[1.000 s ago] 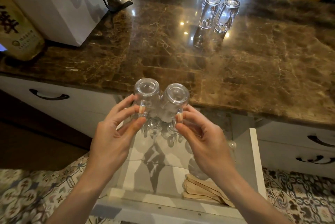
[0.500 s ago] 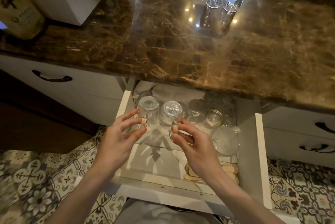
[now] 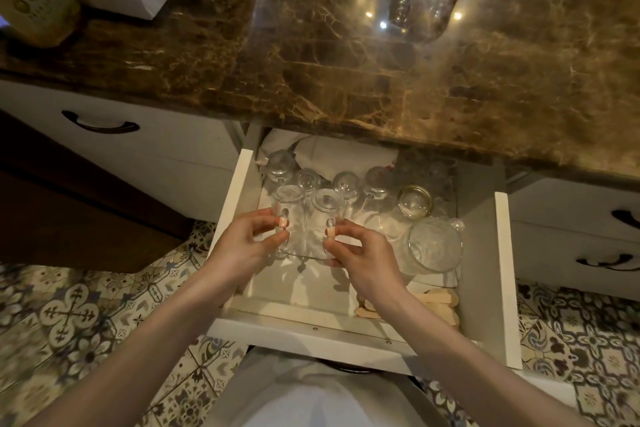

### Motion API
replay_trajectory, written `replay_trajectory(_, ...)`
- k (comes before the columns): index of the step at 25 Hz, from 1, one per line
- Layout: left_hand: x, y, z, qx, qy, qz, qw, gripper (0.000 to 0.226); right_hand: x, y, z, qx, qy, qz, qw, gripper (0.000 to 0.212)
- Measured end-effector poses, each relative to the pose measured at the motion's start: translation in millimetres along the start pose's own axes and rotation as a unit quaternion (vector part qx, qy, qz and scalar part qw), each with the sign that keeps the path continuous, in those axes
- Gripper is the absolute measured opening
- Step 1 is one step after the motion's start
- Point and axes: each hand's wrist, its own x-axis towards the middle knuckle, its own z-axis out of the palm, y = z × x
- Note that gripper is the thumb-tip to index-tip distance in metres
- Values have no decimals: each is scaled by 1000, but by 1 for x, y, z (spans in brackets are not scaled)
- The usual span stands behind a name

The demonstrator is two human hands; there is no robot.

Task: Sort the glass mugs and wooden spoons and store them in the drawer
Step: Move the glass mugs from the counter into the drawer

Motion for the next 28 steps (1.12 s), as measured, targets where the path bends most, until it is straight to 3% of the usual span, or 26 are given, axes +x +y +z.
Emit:
replay_trajectory(5, 22, 2, 0, 47, -19, -7, 999, 8, 21, 8, 5, -76, 38, 27, 996, 7)
replay_trajectory(9, 30, 4, 7, 45, -12, -16, 999, 15, 33, 13, 4, -80, 57, 49, 994, 15)
replay_trajectory(13, 22, -2, 9, 47, 6, -8, 999, 19, 30, 17, 7, -81, 64, 52, 993, 7)
replay_trajectory(15, 19, -20, 20, 90, 4, -41, 995, 21, 29, 44, 12, -81, 51, 107, 990, 5)
replay_trajectory(20, 15, -32, 15, 146, 22, -16, 989, 14, 26, 50, 22, -37, 66, 102, 992, 9)
replay_trajectory(24, 13, -37, 16, 130, 11, -58, 990, 19, 30, 51, 26, -33, 90, 113, 989, 12)
replay_trajectory(28, 15, -41, 20, 99, 29, -111, 988, 9, 32, 56, 31, -49, 93, 135, 985, 12)
